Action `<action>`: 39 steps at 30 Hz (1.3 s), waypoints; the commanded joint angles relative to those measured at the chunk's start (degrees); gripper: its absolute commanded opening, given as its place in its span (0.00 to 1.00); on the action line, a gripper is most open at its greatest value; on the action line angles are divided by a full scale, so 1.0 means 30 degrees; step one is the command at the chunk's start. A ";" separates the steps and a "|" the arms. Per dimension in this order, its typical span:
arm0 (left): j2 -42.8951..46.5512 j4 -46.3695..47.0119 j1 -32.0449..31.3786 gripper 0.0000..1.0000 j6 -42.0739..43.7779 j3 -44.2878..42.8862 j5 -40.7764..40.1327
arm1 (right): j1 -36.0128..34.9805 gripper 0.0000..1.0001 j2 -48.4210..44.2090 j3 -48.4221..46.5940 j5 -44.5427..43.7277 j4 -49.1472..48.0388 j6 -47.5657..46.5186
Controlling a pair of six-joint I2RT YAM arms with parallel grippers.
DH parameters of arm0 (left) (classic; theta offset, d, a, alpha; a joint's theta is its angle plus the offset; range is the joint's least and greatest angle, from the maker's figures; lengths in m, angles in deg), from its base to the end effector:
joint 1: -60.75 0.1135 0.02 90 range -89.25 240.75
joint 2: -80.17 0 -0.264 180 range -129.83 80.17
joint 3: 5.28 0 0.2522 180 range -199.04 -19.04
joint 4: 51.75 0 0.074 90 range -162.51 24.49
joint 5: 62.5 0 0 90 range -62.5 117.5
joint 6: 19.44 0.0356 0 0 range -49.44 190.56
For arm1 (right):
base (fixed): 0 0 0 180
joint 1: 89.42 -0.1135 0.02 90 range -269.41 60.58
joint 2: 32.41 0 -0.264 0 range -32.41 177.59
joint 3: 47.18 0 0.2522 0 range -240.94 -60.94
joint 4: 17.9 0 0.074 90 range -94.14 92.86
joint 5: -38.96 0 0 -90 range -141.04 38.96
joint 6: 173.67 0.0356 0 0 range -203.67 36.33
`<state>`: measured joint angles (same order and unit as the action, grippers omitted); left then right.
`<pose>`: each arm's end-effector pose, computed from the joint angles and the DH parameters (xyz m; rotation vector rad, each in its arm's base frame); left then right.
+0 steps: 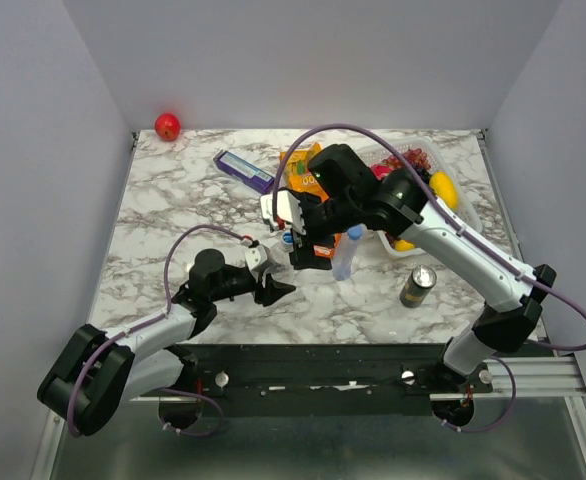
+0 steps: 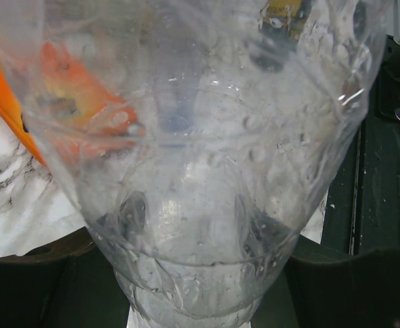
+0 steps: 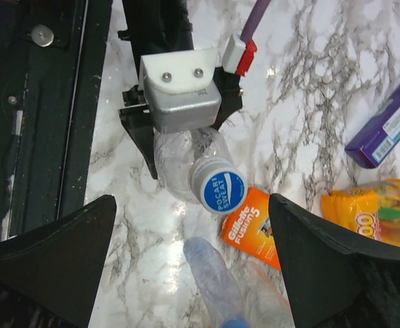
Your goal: Screw on the bottle caps
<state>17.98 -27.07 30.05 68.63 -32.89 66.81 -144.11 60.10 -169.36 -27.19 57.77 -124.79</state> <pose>0.1643 -0.1238 0.1864 0.9364 1.5524 -1.0052 0.1759 0.2733 0.4254 -1.8860 1.4325 0.6075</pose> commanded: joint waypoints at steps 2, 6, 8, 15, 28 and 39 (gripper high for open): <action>0.0078 -0.0507 0.0125 0.00 0.0147 -0.0453 0.0813 | -0.0312 1.00 0.1066 -0.0392 0.2037 -0.0306 -0.1144; 0.0077 -0.0478 0.0125 0.00 -0.0175 -0.0541 0.0901 | -0.0663 1.00 0.1360 -0.0363 0.2009 0.0426 -0.2109; 0.0222 -0.0478 0.0125 0.00 -0.0321 -0.0541 0.0813 | -0.0781 1.00 0.1448 -0.0247 0.1834 0.1039 -0.2404; 0.0312 0.0077 0.0446 0.00 -0.1548 -0.0453 0.0520 | -0.0840 1.00 0.1185 0.0426 0.0604 0.1277 -0.1967; 0.0839 0.1310 0.1853 0.00 -0.2607 -0.0248 -0.0036 | -0.0782 0.99 0.1391 0.1161 -0.2972 0.3793 0.0260; 0.0810 -0.0213 0.2176 0.00 -0.0675 -0.0277 0.1455 | 0.2059 1.00 0.2381 -0.4217 -0.0813 0.4178 0.3190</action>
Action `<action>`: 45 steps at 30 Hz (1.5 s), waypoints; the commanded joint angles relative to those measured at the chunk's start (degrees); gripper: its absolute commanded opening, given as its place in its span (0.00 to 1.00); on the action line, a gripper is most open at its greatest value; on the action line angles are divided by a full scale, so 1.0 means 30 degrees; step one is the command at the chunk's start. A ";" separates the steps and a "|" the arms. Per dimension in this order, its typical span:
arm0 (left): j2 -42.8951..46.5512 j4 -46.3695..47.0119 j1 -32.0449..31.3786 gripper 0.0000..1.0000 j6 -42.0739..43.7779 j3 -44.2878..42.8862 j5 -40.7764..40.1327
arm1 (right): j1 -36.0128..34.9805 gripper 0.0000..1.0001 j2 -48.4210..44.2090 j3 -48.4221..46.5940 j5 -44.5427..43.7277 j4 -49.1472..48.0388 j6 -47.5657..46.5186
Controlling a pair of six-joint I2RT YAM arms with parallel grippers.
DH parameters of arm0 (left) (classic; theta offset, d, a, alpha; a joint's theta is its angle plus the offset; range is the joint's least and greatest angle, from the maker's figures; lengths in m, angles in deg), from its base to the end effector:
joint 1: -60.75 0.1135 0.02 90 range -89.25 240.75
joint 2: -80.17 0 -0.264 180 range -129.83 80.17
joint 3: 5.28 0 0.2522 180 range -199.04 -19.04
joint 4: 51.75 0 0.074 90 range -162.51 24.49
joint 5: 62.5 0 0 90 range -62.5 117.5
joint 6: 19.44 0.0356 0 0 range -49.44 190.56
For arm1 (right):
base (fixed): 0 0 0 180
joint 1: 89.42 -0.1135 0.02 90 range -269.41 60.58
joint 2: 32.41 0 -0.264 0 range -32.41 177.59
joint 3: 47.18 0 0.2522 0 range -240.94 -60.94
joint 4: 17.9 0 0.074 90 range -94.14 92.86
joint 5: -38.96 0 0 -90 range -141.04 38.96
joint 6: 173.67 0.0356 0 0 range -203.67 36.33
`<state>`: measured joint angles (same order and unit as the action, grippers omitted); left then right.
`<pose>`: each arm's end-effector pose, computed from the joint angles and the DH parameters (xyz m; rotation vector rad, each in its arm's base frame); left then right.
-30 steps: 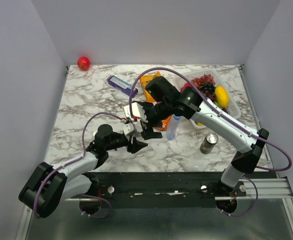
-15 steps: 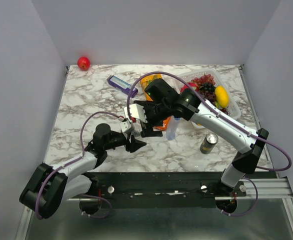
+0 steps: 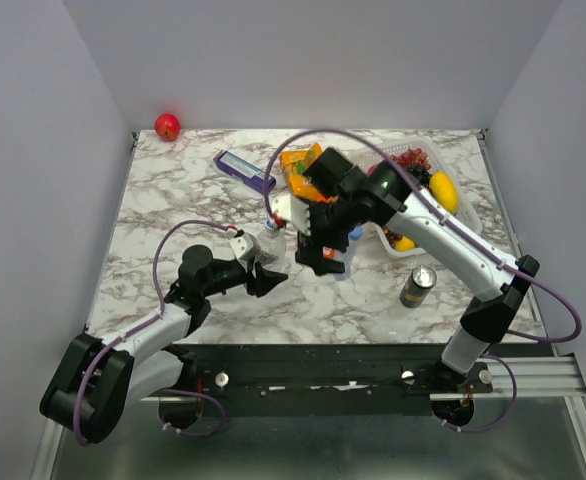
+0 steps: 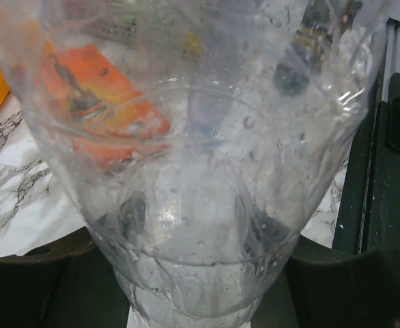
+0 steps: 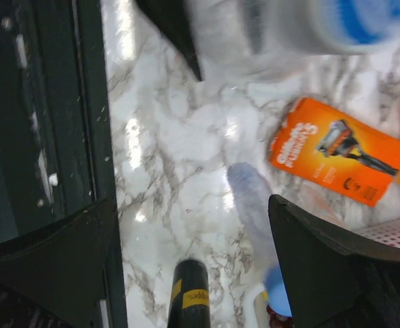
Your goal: Screw on the bottle caps
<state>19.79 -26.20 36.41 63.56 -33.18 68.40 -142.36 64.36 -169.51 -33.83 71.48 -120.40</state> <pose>0.1748 -0.1047 0.1954 0.8000 1.5735 -1.0028 0.1882 0.2667 0.3875 -1.9641 1.8411 0.4913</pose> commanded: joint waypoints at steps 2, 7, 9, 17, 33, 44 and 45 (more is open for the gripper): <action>0.0059 -0.0913 0.0027 0.00 0.1192 -0.0299 0.1246 | 0.1566 1.00 0.1901 -0.7016 0.2664 -0.0854 0.0969; -0.0352 -0.1384 -0.0149 0.00 0.1163 -0.0826 0.1570 | 0.1216 1.00 0.1289 -0.5502 0.6359 -0.3348 -0.1053; -0.0411 -0.1589 -0.0266 0.00 0.1251 -0.0944 0.1628 | 0.0922 1.00 0.1142 -0.4418 0.6741 -0.3291 -0.2280; -0.0001 -0.2409 -0.0618 0.00 0.1691 -0.1091 0.1746 | -0.0133 0.99 0.1053 -0.2452 0.6304 -0.4284 -0.3547; 0.0586 -0.1972 -0.0560 0.00 0.0201 -0.0974 0.0488 | -0.0192 1.00 0.0851 -0.0815 0.4753 -0.3584 -0.3988; -0.0234 0.0284 0.0963 0.00 -0.2877 -0.1237 0.0105 | -0.0163 0.99 0.0029 0.1064 0.1824 -0.1277 -0.2670; -0.0264 0.0314 0.1022 0.00 -0.2909 -0.1266 0.0076 | -0.0163 1.00 -0.0030 0.1181 0.1589 -0.0863 -0.2582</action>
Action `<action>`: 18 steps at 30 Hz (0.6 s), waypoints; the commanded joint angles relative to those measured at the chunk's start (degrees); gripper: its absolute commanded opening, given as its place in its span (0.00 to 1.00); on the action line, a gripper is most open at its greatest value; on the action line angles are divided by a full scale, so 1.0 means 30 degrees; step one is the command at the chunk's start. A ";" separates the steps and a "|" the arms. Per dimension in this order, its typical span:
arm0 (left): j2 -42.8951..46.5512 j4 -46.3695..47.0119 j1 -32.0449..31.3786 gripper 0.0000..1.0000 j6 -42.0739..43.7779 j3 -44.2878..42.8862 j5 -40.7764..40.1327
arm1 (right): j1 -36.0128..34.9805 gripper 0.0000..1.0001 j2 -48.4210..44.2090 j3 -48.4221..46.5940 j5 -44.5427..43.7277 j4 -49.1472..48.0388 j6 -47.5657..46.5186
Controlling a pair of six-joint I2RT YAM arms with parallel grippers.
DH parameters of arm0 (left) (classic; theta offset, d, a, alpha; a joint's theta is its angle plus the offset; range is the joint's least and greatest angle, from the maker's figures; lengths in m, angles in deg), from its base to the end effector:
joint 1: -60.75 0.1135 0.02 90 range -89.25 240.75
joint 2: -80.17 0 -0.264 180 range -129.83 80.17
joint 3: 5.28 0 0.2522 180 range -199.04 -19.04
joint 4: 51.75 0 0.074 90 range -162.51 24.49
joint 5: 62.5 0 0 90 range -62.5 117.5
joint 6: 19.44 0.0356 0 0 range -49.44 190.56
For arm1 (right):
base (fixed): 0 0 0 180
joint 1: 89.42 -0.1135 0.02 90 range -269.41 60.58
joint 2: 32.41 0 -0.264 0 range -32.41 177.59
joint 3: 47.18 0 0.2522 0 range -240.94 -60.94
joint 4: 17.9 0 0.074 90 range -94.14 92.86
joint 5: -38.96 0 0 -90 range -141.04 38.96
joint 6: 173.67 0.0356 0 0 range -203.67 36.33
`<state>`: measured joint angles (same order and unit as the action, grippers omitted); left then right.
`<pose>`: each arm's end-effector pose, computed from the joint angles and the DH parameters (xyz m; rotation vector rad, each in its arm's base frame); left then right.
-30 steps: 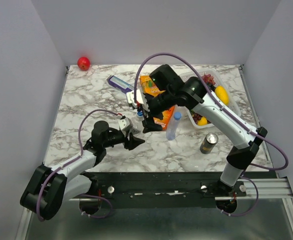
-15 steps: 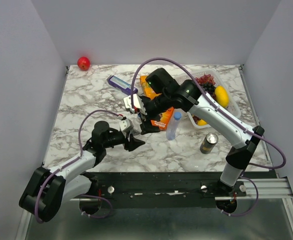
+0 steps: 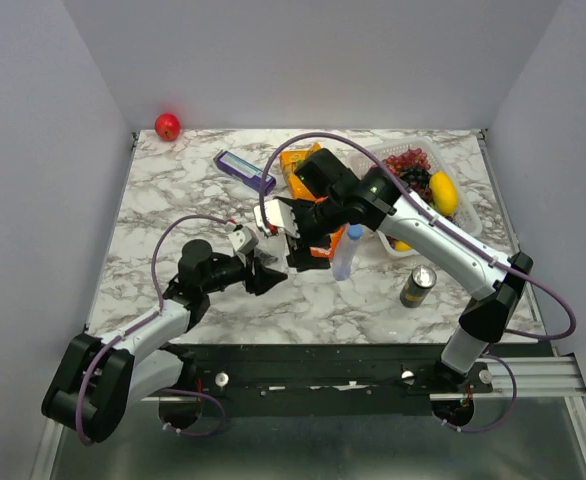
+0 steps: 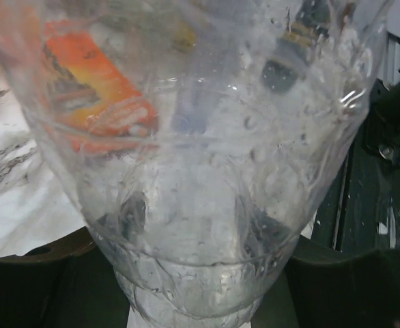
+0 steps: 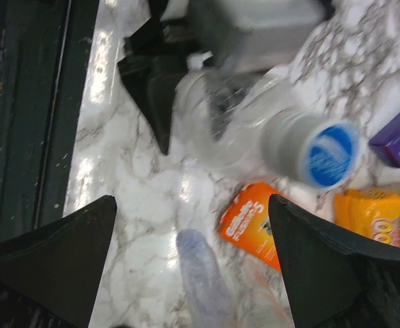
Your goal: Screw on the bottle caps
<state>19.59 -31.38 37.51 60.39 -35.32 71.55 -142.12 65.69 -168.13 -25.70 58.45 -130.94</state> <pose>0.1791 -0.1039 0.1977 0.7783 1.6515 -1.0859 0.2016 0.2898 0.3875 -2.0056 1.4452 0.5921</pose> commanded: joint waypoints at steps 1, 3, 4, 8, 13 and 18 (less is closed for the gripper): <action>-0.0227 0.2070 0.0658 0.00 -0.1824 -0.0552 -0.0973 | -0.0243 1.00 -0.0562 0.0839 -0.1152 0.3831 0.1105; -0.0257 0.1896 0.0658 0.00 -0.1357 -0.0523 -0.0741 | -0.0243 1.00 -0.1205 0.1482 -0.1269 0.4070 0.1543; -0.0257 0.1866 0.0658 0.00 -0.1181 -0.0465 -0.0594 | -0.0185 1.00 -0.1497 0.1658 -0.1357 0.3692 0.2619; -0.0082 0.0466 0.0454 0.00 0.0136 -0.0435 0.0139 | 0.0545 1.00 -0.1561 0.0291 -0.2030 0.1554 0.4677; -0.0344 -0.1325 -0.0160 0.00 0.1310 -0.0815 0.1368 | 0.0753 1.00 0.0487 -0.5629 0.0421 0.0349 0.4044; -0.0726 -0.1855 -0.0542 0.00 0.1603 -0.1255 0.1576 | 0.0607 1.00 0.0170 -0.4584 0.3737 -0.1552 0.2487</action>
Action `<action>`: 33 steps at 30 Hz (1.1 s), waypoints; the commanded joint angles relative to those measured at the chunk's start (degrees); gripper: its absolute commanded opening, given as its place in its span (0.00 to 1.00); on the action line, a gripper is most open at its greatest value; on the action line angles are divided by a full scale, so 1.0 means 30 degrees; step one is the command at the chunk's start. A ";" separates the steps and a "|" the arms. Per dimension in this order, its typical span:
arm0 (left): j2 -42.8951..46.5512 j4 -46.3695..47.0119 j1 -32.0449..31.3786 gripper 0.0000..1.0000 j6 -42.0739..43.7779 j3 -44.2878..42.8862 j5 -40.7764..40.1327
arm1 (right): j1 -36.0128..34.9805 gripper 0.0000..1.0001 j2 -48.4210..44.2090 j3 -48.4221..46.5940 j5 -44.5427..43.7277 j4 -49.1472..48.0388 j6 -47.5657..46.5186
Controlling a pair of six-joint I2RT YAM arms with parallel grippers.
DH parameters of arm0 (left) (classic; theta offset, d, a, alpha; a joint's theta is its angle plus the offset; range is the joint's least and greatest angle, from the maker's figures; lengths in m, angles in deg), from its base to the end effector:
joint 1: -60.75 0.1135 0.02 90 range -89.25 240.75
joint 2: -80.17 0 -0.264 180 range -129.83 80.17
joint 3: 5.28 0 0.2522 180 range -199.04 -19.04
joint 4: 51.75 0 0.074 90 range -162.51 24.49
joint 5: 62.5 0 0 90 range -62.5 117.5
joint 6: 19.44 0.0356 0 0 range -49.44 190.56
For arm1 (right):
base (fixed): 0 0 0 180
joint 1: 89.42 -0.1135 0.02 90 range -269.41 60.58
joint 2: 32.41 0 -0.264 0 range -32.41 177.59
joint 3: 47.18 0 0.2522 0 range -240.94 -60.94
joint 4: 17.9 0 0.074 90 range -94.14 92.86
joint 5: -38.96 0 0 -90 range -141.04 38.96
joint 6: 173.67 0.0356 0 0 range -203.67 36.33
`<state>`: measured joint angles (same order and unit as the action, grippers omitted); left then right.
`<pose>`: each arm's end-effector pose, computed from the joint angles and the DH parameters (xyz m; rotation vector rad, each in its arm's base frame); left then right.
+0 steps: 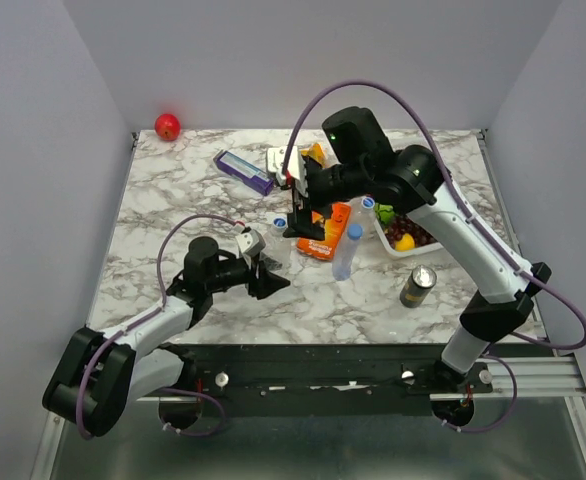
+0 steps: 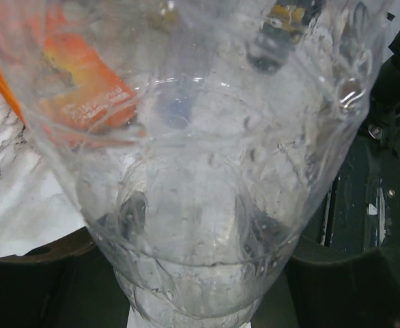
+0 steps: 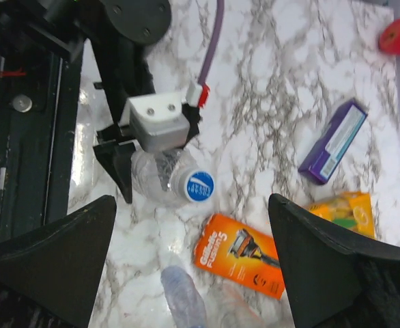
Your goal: Screw on the bottle caps
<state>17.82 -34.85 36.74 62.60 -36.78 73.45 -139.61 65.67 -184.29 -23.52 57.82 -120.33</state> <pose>0.1813 -0.1088 0.1942 0.8351 1.6847 -1.1118 0.2036 0.2699 0.4706 -1.6995 1.4044 0.6615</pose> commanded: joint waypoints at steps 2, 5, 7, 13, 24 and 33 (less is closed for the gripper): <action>-0.0136 -0.1104 -0.0375 0.00 0.1276 -0.1088 0.1000 | -0.0493 1.00 0.0089 0.1768 0.3508 -0.1258 -0.2276; -0.0019 -0.1457 -0.0405 0.00 0.1396 -0.1412 0.1088 | -0.0700 1.00 0.0089 0.2705 0.3684 -0.0964 -0.3537; 0.0127 -0.1487 -0.0405 0.00 0.1454 -0.1441 0.1263 | -0.0759 1.00 0.0060 0.3088 0.3511 -0.0934 -0.4064; 0.0625 -0.1751 -0.0434 0.00 0.1308 -0.1207 0.1206 | -0.0817 1.00 0.0147 0.3704 0.2603 -0.1139 -0.4389; 0.0802 -0.0669 -0.0347 0.00 0.0168 -0.0943 0.0093 | -0.0788 1.00 -0.0204 0.4993 0.1107 -0.0554 -0.4332; -0.0661 0.1968 0.1468 0.00 -0.3319 -0.0826 0.0121 | -0.0788 1.00 -0.1141 0.6338 -0.0444 0.1112 -0.3717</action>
<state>17.91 -35.97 37.44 60.98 -39.23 76.25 -141.55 65.00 -167.94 -22.58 53.36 -133.23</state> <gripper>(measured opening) 0.621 0.995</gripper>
